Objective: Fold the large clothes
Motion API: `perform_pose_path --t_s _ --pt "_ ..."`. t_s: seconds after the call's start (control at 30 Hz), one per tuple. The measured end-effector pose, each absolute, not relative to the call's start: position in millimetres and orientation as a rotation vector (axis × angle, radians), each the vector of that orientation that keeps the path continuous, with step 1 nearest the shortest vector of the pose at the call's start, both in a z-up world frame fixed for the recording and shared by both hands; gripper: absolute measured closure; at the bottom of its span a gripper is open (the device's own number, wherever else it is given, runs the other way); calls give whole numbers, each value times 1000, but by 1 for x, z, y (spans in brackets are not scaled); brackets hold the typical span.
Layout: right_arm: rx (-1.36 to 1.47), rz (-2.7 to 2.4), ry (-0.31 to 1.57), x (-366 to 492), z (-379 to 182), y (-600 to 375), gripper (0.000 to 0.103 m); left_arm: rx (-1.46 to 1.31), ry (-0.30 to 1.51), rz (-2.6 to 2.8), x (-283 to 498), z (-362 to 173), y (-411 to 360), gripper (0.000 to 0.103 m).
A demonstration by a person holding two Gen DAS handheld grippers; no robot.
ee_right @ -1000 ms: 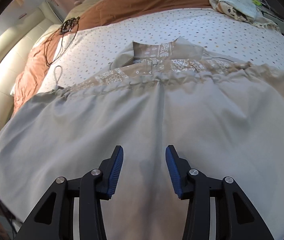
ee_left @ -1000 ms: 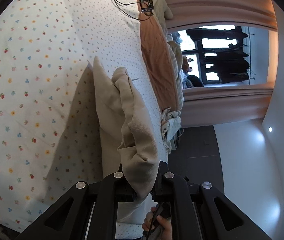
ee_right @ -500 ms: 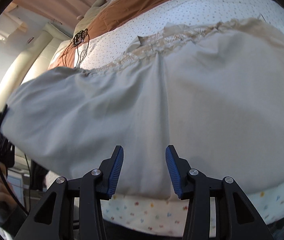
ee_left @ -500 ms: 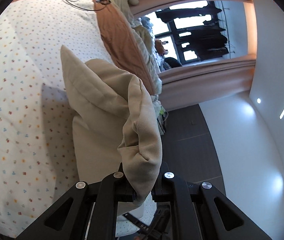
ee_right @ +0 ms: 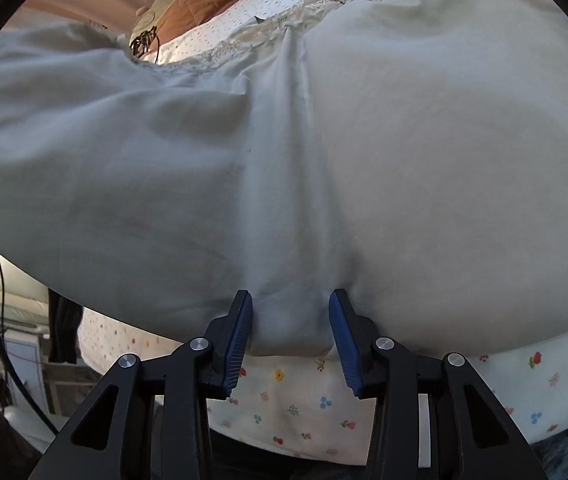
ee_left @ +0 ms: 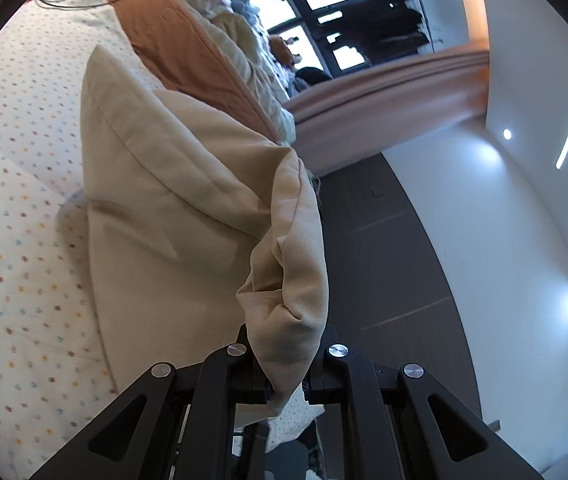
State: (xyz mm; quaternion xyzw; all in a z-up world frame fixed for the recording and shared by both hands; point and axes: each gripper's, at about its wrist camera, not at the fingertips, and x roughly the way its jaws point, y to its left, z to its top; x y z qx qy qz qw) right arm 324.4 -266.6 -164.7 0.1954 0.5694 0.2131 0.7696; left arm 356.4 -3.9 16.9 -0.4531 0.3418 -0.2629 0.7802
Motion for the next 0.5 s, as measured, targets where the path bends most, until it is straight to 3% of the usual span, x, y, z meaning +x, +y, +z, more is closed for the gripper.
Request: perform_pose_path --t_s 0.2,0.5 --pt "525 498 1255 331 -172 -278 71 -935 777 -643 376 25 -52 94" --pt "664 452 1113 309 -140 -355 71 -867 899 -700 419 21 -128 94"
